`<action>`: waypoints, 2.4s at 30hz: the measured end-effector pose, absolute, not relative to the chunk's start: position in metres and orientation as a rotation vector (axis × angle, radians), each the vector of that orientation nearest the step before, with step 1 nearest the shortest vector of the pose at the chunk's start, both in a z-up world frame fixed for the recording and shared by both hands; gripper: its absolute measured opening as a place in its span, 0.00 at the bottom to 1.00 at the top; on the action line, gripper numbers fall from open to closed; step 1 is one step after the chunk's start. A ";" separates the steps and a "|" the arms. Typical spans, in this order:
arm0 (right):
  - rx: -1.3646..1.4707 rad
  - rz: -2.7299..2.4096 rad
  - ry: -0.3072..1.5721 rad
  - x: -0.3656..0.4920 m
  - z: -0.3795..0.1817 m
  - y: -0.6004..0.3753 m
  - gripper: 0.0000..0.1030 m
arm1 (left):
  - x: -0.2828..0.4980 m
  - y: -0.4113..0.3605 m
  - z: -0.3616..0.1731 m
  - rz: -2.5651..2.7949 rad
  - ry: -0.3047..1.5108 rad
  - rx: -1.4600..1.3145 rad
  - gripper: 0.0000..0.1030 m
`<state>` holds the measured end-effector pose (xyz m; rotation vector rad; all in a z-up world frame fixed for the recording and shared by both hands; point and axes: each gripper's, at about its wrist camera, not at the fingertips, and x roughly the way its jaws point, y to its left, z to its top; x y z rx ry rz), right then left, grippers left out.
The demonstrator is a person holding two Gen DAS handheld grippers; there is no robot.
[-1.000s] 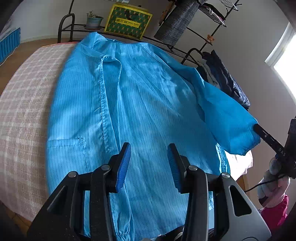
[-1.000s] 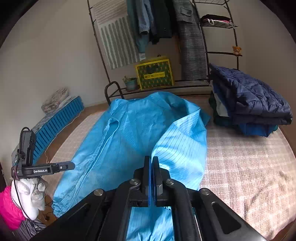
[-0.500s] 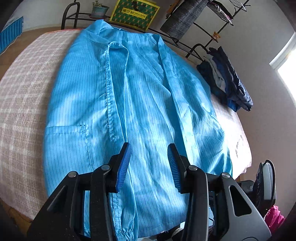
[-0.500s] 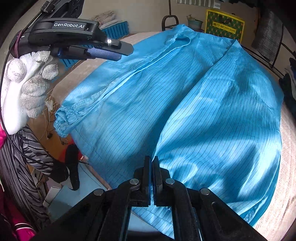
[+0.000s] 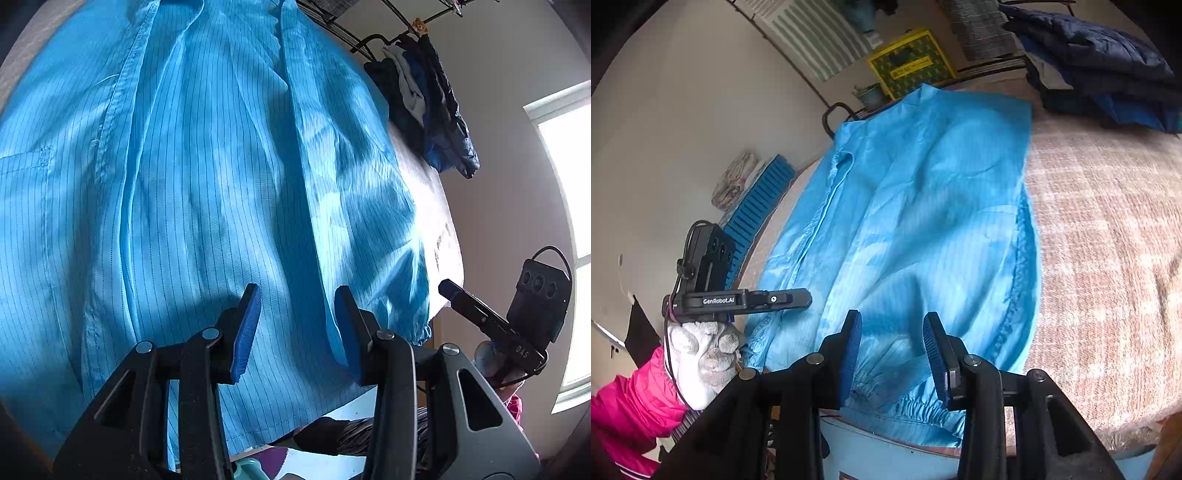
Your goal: Fold large clothes
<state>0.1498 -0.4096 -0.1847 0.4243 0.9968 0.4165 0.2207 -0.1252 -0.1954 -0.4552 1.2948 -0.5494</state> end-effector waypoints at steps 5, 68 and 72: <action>0.628 0.377 1.069 0.159 -0.217 -0.443 0.36 | 0.222 -0.145 -0.204 -0.595 1.327 -0.473 0.40; 0.488 0.380 1.148 0.149 -0.211 -0.439 0.00 | 0.234 -0.179 -0.205 -0.491 1.132 -0.283 0.00; 0.439 0.320 1.189 0.149 -0.218 -0.434 0.00 | 0.235 -0.179 -0.205 -0.501 1.141 -0.286 0.00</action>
